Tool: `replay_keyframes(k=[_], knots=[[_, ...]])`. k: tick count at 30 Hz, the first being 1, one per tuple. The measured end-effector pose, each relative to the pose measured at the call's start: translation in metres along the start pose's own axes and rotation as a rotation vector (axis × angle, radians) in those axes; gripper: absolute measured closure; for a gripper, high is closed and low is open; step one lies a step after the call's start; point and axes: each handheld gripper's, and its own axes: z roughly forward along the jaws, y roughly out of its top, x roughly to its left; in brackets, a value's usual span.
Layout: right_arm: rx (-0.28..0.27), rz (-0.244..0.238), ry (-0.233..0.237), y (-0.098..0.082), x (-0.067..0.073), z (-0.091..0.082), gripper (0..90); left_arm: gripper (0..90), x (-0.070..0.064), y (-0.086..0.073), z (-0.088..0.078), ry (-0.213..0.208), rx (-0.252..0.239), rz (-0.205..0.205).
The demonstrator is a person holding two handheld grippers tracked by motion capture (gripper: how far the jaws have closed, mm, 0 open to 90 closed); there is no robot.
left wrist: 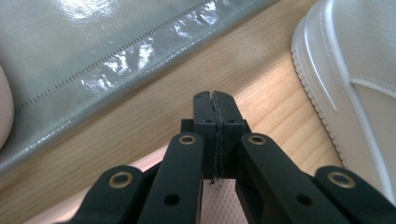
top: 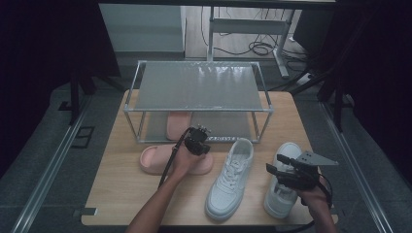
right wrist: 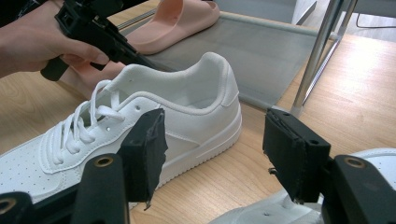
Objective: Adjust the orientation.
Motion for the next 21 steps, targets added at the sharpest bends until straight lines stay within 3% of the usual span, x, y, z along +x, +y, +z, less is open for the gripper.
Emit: replay_keyframes(k=[5, 21], knots=[[-0.002, 0.0, 0.0, 0.0, 0.0, 0.0, 39.7, 89.0, -0.002, -0.009, -0.005, -0.019, -0.011, -0.022], [0.002, -0.002, 0.0, 0.0, 0.001, 0.001, 39.6, 88.6, -0.008, -0.048, -0.026, -0.078, -0.045, -0.009]])
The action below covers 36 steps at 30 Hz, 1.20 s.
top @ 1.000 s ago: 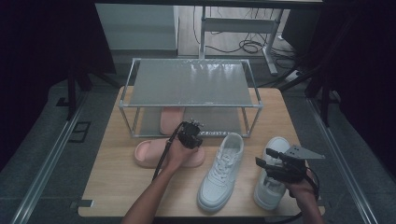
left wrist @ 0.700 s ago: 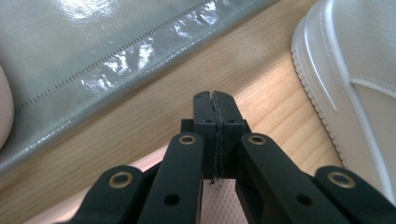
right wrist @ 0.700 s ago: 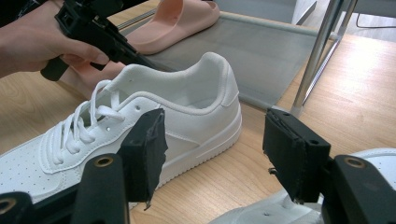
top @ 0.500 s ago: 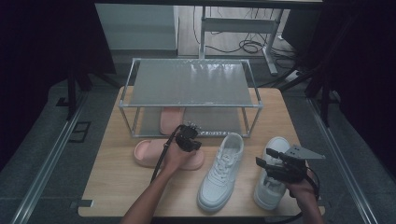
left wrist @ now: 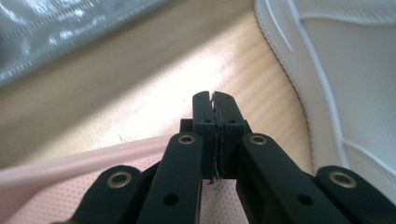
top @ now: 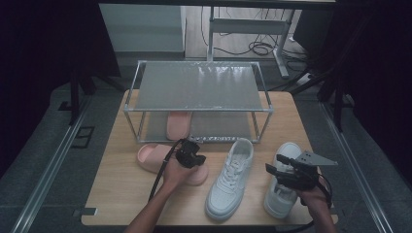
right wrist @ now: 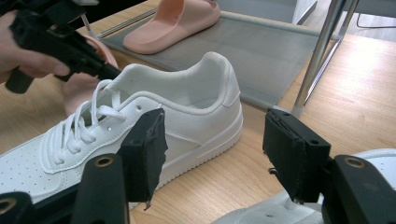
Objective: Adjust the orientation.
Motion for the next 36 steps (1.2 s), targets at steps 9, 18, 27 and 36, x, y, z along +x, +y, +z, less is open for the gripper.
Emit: replay_keyframes(k=[9, 18, 27, 36], knots=[[0.002, -0.001, 0.001, 0.0, 0.001, 0.0, 39.6, 88.4, -0.01, -0.024, -0.012, -0.025, -0.027, 0.011], [0.002, -0.001, 0.002, 0.0, 0.002, 0.001, 39.7, 88.5, -0.014, -0.047, -0.025, -0.043, -0.043, 0.02], [0.005, -0.005, 0.002, 0.0, 0.002, 0.001, 39.6, 88.4, -0.018, -0.064, -0.036, -0.052, -0.051, 0.017], [0.003, -0.002, 0.001, 0.0, 0.002, 0.001, 39.6, 88.4, -0.02, -0.078, -0.047, -0.048, -0.042, 0.029]])
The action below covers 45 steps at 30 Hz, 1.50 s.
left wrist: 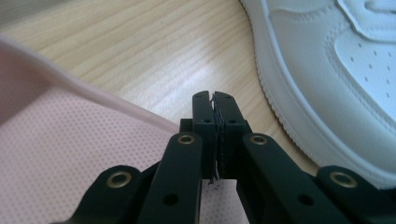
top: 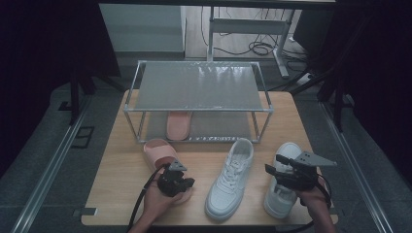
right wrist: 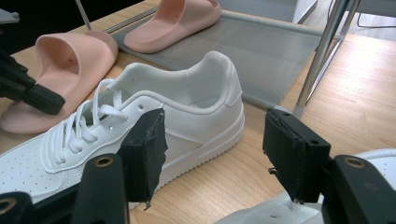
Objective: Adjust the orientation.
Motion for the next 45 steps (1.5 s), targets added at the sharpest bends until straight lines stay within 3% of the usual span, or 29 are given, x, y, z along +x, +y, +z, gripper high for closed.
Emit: replay_keyframes(k=[9, 23, 45], knots=[[0.001, -0.004, 0.0, 0.0, 0.0, 0.0, 39.6, 88.4, 0.0, -0.015, -0.015, 0.004, 0.022, 0.019], [0.003, -0.001, -0.001, 0.0, 0.001, 0.001, 39.6, 88.3, 0.005, -0.037, -0.038, 0.025, 0.04, 0.011], [0.007, -0.002, 0.002, -0.001, 0.002, 0.003, 39.6, 88.3, 0.014, -0.051, -0.054, 0.042, 0.049, -0.009]])
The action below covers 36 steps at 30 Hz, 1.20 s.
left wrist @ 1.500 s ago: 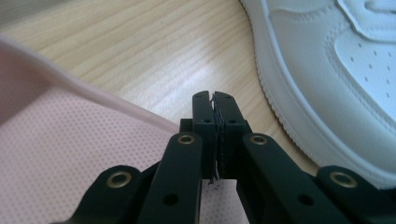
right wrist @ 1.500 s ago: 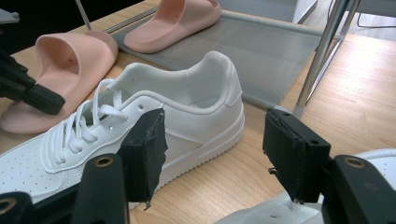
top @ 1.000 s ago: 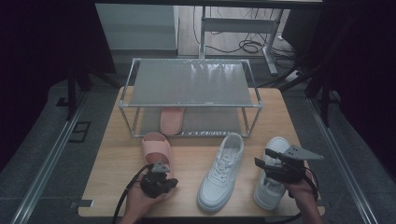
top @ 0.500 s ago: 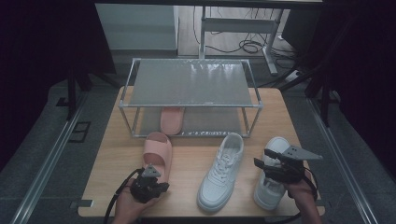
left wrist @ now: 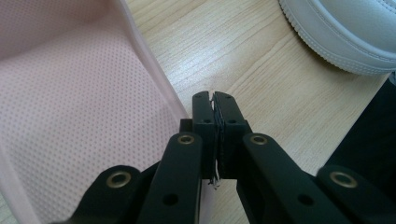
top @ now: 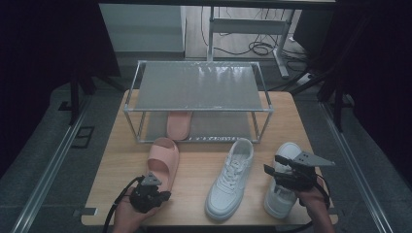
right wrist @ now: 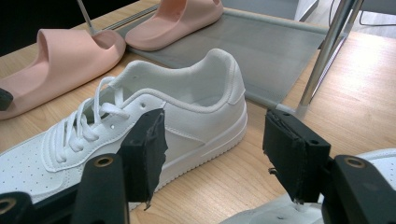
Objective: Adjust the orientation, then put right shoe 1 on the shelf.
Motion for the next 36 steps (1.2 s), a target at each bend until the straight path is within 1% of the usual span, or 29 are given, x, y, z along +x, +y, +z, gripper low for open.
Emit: replay_keyframes(k=[11, 15, 19, 26, 31, 33, 36], knots=[[0.0, 0.001, -0.001, 0.0, 0.0, 0.0, 39.6, 87.9, 0.004, -0.007, -0.006, 0.009, -0.009, -0.017], [-0.001, 0.002, -0.002, 0.0, 0.0, 0.0, 39.6, 87.1, 0.004, -0.006, -0.012, 0.011, -0.045, -0.027], [0.002, -0.001, -0.001, 0.0, 0.0, 0.0, 39.6, 85.9, 0.008, -0.002, -0.018, 0.016, -0.083, -0.043], [0.001, -0.001, 0.0, 0.0, 0.0, 0.0, 39.6, 83.1, 0.012, 0.003, -0.022, 0.027, -0.116, -0.058], [-0.002, 0.006, -0.006, 0.0, -0.002, -0.002, 39.6, 84.0, 0.023, 0.008, -0.034, 0.053, -0.156, -0.069], [-0.001, 0.007, -0.006, -0.001, -0.002, -0.002, 39.6, 84.8, 0.031, 0.011, -0.041, 0.069, -0.176, -0.082], [-0.003, 0.003, -0.006, 0.0, -0.001, -0.002, 39.6, 85.8, 0.043, 0.013, -0.047, 0.099, -0.194, -0.104]])
